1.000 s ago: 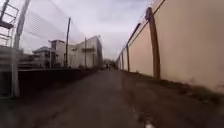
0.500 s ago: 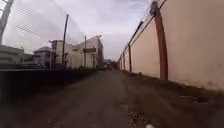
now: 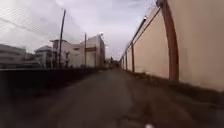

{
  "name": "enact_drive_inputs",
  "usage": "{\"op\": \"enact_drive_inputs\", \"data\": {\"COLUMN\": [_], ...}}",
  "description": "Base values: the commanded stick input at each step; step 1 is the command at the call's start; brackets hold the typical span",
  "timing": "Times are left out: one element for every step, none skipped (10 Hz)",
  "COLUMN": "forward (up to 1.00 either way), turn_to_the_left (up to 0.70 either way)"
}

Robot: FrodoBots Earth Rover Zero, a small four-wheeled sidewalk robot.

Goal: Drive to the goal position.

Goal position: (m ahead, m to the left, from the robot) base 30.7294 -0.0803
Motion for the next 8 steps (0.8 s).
{"op": "enact_drive_inputs", "data": {"forward": [1.00, 1.00, 1.00, 1.00, 1.00, 1.00, 1.00, 1.00], "turn_to_the_left": [0.00, 0.00, 0.00, 0.00, 0.00, 0.00, 0.00, 0.00]}}
